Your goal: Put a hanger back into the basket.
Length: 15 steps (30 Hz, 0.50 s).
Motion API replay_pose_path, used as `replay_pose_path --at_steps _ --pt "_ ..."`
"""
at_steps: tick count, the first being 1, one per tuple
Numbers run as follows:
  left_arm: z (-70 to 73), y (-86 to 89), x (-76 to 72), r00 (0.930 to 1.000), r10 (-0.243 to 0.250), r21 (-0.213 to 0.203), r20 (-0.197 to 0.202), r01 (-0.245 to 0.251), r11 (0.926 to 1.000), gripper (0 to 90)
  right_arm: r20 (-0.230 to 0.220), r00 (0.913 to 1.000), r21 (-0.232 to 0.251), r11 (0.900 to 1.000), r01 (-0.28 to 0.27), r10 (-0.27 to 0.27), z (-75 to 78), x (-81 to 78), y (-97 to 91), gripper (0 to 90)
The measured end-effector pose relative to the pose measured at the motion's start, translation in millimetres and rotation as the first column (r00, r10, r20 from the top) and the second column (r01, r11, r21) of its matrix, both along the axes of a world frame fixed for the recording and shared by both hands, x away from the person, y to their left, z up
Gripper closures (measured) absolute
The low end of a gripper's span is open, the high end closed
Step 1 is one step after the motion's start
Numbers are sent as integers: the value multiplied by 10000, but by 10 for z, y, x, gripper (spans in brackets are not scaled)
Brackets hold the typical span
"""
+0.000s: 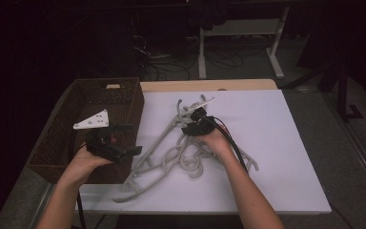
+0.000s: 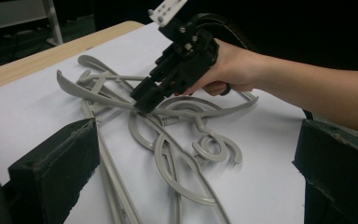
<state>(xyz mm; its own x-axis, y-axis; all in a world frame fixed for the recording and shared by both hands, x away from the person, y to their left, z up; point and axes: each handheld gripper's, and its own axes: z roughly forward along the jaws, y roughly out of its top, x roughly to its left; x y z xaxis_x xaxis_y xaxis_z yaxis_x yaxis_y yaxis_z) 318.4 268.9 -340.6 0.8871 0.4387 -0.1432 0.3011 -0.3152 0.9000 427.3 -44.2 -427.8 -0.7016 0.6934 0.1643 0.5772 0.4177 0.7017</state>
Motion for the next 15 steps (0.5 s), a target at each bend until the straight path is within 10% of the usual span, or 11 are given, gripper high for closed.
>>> replay_pose_path --at_steps 15 --pt "-1 -2 1 10000 -47 17 -23 47 10000 0 73 9998 -568 9982 193 -189 -94 214 185 718"
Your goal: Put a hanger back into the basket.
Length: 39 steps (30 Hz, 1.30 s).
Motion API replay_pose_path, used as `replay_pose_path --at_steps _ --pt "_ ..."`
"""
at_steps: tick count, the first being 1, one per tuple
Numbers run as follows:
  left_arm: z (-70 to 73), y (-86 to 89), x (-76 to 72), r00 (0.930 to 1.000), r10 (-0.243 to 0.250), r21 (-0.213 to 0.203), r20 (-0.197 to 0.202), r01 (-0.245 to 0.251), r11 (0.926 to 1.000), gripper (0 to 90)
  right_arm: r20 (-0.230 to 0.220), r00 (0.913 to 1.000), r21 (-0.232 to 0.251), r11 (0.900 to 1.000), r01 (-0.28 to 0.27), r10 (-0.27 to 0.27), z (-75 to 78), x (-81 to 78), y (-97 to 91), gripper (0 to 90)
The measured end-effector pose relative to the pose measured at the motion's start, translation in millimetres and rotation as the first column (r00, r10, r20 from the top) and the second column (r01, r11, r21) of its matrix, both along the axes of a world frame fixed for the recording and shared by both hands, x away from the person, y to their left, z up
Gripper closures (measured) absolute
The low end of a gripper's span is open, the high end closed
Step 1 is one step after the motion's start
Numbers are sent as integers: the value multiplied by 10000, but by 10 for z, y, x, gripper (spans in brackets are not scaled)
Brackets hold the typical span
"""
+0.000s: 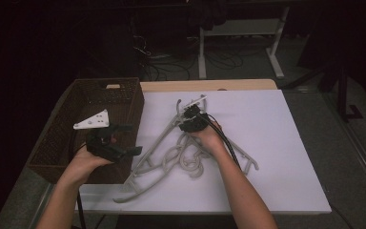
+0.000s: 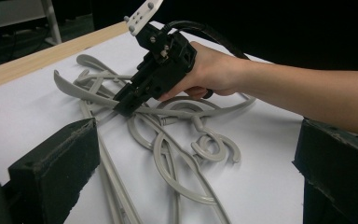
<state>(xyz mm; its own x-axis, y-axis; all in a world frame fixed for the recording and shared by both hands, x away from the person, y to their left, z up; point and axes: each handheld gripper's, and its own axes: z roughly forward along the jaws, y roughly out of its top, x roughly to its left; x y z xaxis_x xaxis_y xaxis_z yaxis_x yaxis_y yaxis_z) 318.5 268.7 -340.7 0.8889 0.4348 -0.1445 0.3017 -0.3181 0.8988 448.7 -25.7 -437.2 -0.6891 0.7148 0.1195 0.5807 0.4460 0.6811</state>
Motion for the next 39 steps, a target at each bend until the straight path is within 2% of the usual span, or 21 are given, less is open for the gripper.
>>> replay_pose_path --at_steps 5,12,16,18,19,20,21,22,23,24,25,26,27,28,29,30,33,34,35,36,39 --pt "-1 -1 1 10000 0 6 -8 0 10000 0 335 9992 -257 9994 -228 237 59 -64 28 746" --pt "0 -3 -1 10000 -3 22 -5 3 10000 0 767 9965 -228 9992 -313 330 172 -144 24 807" --pt "-1 -3 -1 10000 -1 16 -18 1 10000 0 955 9933 -353 9974 -622 653 220 -213 44 809" --pt "-1 -2 -1 10000 2 2 -14 -2 10000 0 1041 9891 -401 9941 -1007 1044 256 -297 59 809" --pt "-2 -3 -1 10000 6 17 -15 -6 10000 0 1085 9836 -443 9892 -1397 1437 285 -384 68 809" --pt "-2 -3 -1 10000 6 17 -15 -6 10000 0 1085 9836 -443 9892 -1397 1437 285 -384 68 809" --pt "-2 -5 -2 10000 0 40 0 0 10000 0 1118 9776 -443 9837 -1744 1783 302 -460 67 808" --pt "-2 -5 -2 10000 0 40 0 0 10000 0 1118 9776 -443 9837 -1744 1783 302 -460 67 808" --pt "-2 -9 -5 10000 -7 44 -9 7 10000 0 1078 9702 -373 9761 -2140 2168 312 -544 57 808" --pt "-2 -9 -5 10000 -7 44 -9 7 10000 0 1078 9702 -373 9761 -2140 2168 312 -544 57 808" --pt "-2 -11 -7 10000 -6 48 -21 6 10000 0 1082 9605 -336 9666 -2540 2562 314 -629 43 807" --pt "-2 -11 -7 10000 -6 48 -21 6 10000 0 1082 9605 -336 9666 -2540 2562 314 -629 43 807" --pt "-2 -12 -6 10000 -3 51 -26 3 10000 0 1047 9489 -296 9547 -2962 2977 305 -728 33 805" --pt "-2 -12 -6 10000 -3 51 -26 3 10000 0 1047 9489 -296 9547 -2962 2977 305 -728 33 805" --pt "-2 -12 -5 10000 -1 48 -18 1 10000 0 949 9387 -444 9434 -3287 3315 285 -808 34 806" --pt "-2 -12 -5 10000 -1 48 -18 1 10000 0 949 9387 -444 9434 -3287 3315 285 -808 34 806" --pt "-1 -14 -9 10000 -2 58 -20 2 10000 0 668 9246 -422 9269 -3729 3750 221 -921 21 803" --pt "-1 -14 -9 10000 -2 58 -20 2 10000 0 668 9246 -422 9269 -3729 3750 221 -921 21 803" --pt "-2 -16 -9 10000 -8 65 -22 8 10000 0 521 9146 -507 9157 -3986 4010 179 -964 26 800" --pt "-1 -16 -10 10000 -17 64 -18 17 10000 0 461 9112 -509 9120 -4070 4093 153 -980 30 797" --pt "0 -16 -9 10000 -11 61 -14 11 10000 0 175 9062 -520 9055 -4212 4226 75 -998 44 790"
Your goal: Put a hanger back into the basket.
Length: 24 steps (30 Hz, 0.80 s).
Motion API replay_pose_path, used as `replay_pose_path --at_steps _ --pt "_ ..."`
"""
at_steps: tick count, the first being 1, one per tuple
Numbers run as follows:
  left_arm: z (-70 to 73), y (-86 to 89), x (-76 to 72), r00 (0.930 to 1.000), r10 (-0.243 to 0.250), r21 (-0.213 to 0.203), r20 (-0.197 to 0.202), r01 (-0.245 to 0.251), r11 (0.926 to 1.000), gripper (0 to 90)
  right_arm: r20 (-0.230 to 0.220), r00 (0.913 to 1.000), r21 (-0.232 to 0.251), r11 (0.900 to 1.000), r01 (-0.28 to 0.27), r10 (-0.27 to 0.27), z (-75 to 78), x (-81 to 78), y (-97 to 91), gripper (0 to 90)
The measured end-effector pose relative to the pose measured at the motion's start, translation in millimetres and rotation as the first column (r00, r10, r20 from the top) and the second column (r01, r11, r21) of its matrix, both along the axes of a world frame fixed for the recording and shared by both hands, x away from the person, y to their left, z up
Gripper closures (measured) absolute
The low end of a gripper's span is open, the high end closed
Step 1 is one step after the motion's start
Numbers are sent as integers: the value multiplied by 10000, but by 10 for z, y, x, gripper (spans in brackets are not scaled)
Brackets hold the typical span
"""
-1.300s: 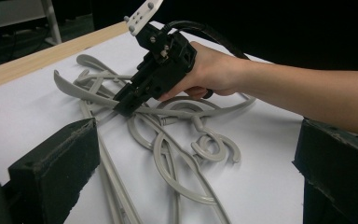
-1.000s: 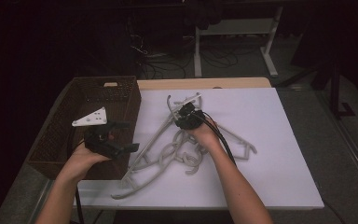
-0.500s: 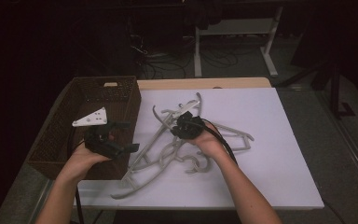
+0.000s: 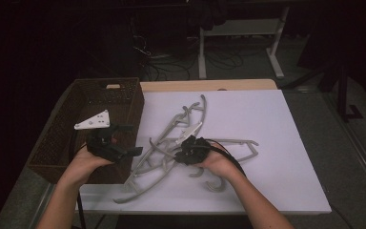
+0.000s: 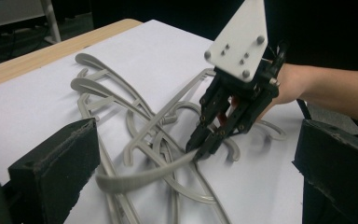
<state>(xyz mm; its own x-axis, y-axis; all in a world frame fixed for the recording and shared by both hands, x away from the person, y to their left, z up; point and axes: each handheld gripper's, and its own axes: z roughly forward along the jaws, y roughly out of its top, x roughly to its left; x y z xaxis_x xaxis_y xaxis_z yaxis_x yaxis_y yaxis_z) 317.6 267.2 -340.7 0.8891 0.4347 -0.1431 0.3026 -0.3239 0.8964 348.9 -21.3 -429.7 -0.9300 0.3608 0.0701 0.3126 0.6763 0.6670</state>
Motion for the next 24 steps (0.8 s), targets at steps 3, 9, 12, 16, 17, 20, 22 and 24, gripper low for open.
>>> replay_pose_path --at_steps 3,9,12,16,17,20,22,24 --pt "1 -2 -4 10000 -23 -16 15 23 10000 0 -216 9998 74 10000 -27 29 -35 0 -5 780" --pt "-1 -5 0 10000 -61 -1 13 61 10000 0 -372 9981 683 9964 511 -486 72 -7 -170 654" --pt "1 -5 -4 10000 -28 -6 -16 28 10000 0 -317 9924 930 9882 1217 -1192 168 -40 -423 689" --pt "1 -9 -2 10000 -4 36 -25 4 10000 0 -254 9745 720 9719 2241 -2229 192 -52 -771 783" --pt "1 -9 -2 10000 -4 36 -25 4 10000 0 -254 9745 720 9719 2241 -2229 192 -52 -771 783" --pt "4 -13 -1 10000 -19 35 -21 19 10000 0 -249 9437 637 9416 3307 -3298 193 -74 -1180 863" --pt "4 -14 0 10000 -12 41 -22 13 10000 0 -210 9271 586 9252 3749 -3743 190 -87 -1338 886" --pt "4 -16 0 10000 -11 47 -23 11 10000 0 -124 9086 394 9077 4177 -4175 169 -95 -1508 888"
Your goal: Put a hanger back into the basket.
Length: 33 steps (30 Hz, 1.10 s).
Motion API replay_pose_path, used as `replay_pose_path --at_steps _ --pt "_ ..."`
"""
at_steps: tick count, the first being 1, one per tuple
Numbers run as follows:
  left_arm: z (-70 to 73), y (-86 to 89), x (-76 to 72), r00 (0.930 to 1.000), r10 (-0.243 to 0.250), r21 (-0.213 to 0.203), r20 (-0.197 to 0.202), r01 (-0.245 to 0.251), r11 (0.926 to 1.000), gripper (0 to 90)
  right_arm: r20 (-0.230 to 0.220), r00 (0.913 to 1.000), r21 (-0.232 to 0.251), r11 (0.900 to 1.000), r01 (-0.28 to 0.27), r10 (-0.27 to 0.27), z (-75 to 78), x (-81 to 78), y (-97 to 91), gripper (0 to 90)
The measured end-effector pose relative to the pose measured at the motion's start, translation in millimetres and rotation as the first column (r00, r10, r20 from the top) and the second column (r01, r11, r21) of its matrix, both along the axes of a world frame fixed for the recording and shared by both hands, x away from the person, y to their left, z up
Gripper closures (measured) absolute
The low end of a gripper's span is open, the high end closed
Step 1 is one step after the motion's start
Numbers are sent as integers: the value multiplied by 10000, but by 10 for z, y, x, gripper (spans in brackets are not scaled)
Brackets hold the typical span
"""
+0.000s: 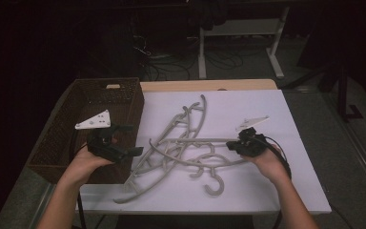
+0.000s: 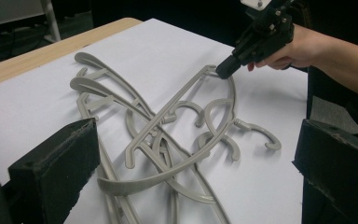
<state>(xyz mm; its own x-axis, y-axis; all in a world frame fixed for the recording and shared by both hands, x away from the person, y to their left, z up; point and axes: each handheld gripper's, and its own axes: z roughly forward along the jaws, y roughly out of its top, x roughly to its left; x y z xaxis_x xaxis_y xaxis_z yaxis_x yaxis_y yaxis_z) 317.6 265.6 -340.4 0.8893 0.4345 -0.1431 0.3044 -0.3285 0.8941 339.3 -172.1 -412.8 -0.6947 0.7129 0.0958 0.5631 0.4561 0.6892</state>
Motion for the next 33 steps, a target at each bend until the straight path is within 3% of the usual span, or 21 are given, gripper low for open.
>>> replay_pose_path --at_steps 2,3,4,7,8,9,11,16,25,29,33 --pt "0 -3 -1 10000 -10 -13 -4 10 10000 0 -28 9988 -222 9985 497 -498 -34 -4 -154 888" --pt "0 -3 -1 10000 -10 -13 -4 10 10000 0 -28 9988 -222 9985 497 -498 -34 -4 -154 888" --pt "-2 -7 0 10000 -19 -5 -2 19 10000 0 -38 9939 -379 9932 1101 -1104 -76 10 -317 889" --pt "-4 -10 1 10000 -21 3 -8 22 10000 0 -5 9886 -536 9872 1505 -1508 -98 37 -422 889" --pt "-4 -11 0 10000 -37 3 -10 37 10000 0 33 9811 -721 9785 1931 -1934 -126 82 -531 889" --pt "-4 -11 0 10000 -37 3 -10 37 10000 0 33 9811 -721 9785 1931 -1934 -126 82 -531 889" --pt "-2 -8 -2 10000 -22 -14 -4 22 10000 0 4 9722 -1020 9671 2330 -2342 -179 131 -622 889" --pt "-2 -1 -1 10000 -2 -7 -9 2 10000 0 -108 9644 -1415 9551 2602 -2643 -294 209 -665 889" --pt "-5 -11 1 10000 -14 -7 -33 14 10000 0 37 9673 -1700 9531 2506 -2537 -380 353 -577 890" --pt "-6 -15 0 10000 -24 -3 -23 24 10000 0 236 9652 -1684 9507 2606 -2604 -379 476 -542 890" --pt "-5 -13 2 10000 -19 -10 -30 19 10000 0 379 9628 -1608 9493 2701 -2675 -390 697 -469 890"
